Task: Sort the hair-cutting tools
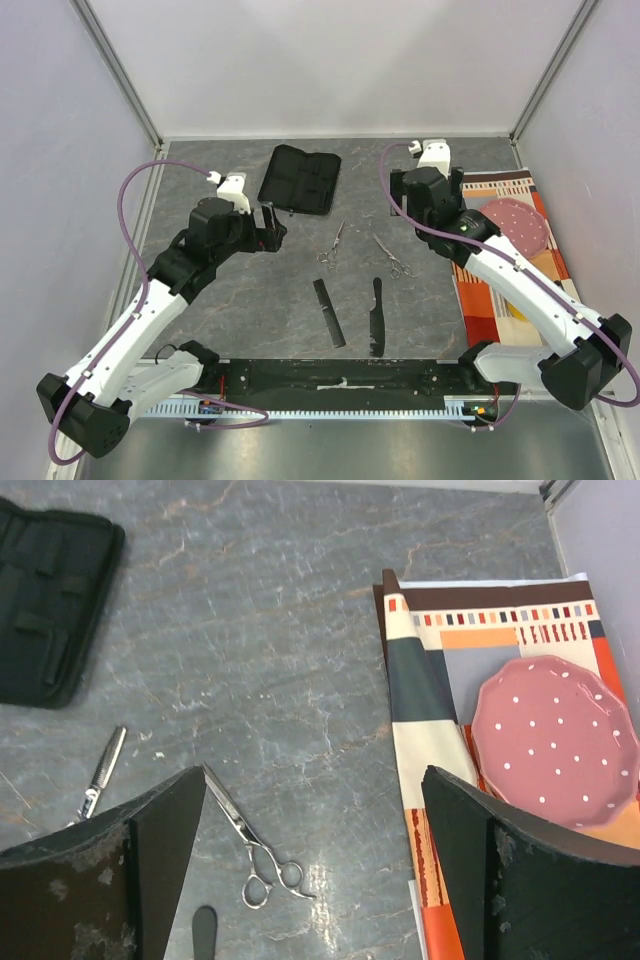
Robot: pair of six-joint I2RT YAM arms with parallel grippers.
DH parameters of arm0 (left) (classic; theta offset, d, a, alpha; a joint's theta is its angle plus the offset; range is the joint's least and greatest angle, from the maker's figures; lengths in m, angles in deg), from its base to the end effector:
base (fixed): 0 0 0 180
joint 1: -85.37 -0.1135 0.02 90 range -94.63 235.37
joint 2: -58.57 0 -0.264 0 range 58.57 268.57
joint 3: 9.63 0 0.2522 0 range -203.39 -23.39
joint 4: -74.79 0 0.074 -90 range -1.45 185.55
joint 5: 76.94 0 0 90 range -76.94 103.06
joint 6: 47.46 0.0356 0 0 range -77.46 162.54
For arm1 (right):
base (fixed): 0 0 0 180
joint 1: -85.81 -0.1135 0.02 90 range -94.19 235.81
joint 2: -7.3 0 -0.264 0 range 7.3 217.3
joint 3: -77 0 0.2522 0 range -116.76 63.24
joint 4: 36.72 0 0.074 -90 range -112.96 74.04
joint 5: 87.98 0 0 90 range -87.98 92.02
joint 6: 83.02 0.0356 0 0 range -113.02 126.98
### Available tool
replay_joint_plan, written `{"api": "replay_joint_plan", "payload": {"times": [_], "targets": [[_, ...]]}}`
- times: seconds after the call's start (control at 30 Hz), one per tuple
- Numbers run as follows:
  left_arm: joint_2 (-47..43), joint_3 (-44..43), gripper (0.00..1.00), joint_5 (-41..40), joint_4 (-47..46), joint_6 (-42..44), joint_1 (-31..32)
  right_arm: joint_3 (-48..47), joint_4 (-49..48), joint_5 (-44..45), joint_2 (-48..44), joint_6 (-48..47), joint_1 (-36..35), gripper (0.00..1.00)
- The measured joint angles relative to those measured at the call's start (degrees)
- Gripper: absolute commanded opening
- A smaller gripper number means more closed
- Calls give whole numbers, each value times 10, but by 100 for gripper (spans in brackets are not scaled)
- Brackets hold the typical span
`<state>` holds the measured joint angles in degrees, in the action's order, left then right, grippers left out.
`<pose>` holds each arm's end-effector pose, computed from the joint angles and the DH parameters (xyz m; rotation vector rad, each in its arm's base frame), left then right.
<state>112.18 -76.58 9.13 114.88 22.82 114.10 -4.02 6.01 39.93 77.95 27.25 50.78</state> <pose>0.1823 -0.0972 0.3349 0.1188 2.0642 -0.4577 0.2311 0.1353 0.3533 0.1163 2.0047 -0.0965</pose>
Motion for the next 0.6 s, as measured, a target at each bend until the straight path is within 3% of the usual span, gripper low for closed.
{"api": "replay_joint_plan", "payload": {"times": [0.27, 0.6], "targets": [[-5, 2, 98, 0, 4, 0, 0, -6, -11, 15, -1, -10, -7, 98], [-12, 7, 96, -4, 10, -1, 0, 30, 8, -41, -11, -18, -8, 98]]}}
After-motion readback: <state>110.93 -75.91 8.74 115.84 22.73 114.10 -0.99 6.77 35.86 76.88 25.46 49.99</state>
